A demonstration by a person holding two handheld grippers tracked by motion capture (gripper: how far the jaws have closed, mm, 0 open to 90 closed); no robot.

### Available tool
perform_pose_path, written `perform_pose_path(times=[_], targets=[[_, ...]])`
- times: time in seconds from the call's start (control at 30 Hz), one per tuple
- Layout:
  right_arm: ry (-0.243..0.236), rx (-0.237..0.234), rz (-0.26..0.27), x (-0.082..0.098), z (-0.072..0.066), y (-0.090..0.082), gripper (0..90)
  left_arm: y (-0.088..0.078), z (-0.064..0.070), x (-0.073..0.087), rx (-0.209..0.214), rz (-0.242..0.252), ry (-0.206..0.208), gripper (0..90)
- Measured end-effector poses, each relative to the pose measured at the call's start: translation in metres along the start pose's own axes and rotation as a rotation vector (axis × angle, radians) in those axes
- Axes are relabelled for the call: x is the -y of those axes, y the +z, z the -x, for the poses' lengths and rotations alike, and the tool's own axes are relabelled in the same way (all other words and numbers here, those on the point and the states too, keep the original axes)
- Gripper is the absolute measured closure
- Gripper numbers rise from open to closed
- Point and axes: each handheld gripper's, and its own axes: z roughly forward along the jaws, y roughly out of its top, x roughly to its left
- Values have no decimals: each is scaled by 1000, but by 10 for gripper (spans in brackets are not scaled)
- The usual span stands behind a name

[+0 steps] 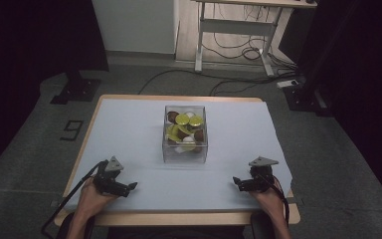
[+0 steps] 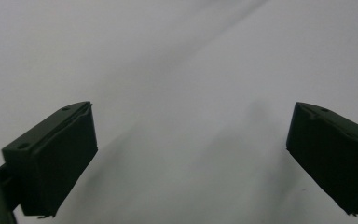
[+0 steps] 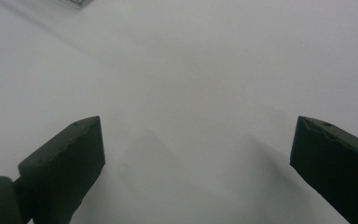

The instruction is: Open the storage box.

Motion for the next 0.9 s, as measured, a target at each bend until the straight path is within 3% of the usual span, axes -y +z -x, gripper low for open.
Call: perform_pose_path(times=[0.2,0.33,0.5,0.67,0.77,0.9], targets=[[-17,-25,10,-5,-5,-4,31,-2,7,-8,23,18,19,33],[-33,-41,17,-9,-9,-6,31,-4,6,-10,69,61,-12,66],[-58,-62,27,-15,-16,-8,46,-7,10,-15,38,58,18,102],[-76,-70,28,-17,-19,-9,74,-8,15,-23,59,86,34,131],[-79,-78,32,-20,-21,-9,90,-7,18,-30,46,80,55,136],[-93,-91,38,-25,-24,-9,110,-3,24,-40,65,86,73,142]])
